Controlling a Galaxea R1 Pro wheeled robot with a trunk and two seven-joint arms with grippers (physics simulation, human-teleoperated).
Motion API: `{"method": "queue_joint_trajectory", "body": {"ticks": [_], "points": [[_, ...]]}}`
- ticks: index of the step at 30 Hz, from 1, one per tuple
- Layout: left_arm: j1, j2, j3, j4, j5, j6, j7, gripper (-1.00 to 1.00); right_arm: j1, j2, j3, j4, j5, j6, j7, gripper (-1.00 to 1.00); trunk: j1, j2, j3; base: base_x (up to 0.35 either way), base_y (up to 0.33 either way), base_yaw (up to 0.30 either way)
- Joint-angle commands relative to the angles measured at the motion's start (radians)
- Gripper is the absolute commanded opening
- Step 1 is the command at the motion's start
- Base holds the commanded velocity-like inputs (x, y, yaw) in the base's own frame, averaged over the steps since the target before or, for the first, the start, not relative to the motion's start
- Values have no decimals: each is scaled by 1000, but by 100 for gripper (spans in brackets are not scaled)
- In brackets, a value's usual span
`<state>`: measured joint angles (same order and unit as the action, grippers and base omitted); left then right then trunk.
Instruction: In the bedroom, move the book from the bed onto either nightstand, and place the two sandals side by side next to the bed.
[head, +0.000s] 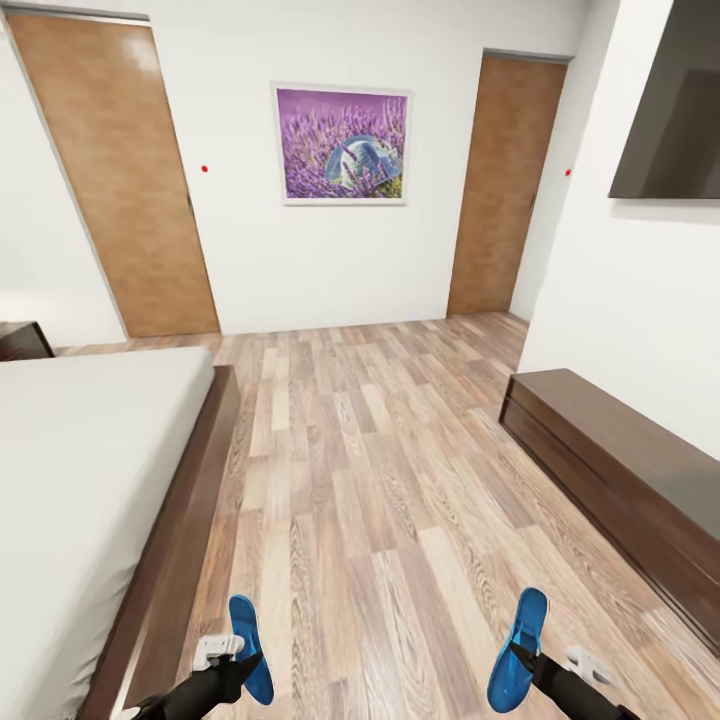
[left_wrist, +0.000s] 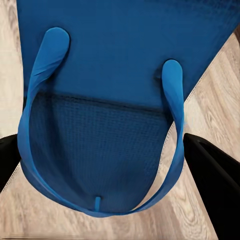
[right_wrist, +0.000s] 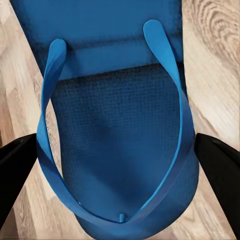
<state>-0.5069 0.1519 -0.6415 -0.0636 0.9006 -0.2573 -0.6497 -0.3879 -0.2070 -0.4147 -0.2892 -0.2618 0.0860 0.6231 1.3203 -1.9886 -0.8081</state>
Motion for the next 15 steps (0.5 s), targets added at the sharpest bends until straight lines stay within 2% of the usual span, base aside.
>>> {"method": "queue_joint_trajectory", "body": {"ticks": [1,5,15], "points": [[-1,0,-8,1,4,-7,-1,-100,0,0,-4,-1,-10,9,5,-100,0,0,-1,103,0,263],[-1,0,-8,1,4,-7,-1,-100,0,0,-4,-1,-10,9,4,-100,0,0,-1,246,0,155],[-1,0,-9,1,4,-7,-1,-100,0,0,-3,-1,-10,8,4,-100,0,0,-1,318,0,13]]}}
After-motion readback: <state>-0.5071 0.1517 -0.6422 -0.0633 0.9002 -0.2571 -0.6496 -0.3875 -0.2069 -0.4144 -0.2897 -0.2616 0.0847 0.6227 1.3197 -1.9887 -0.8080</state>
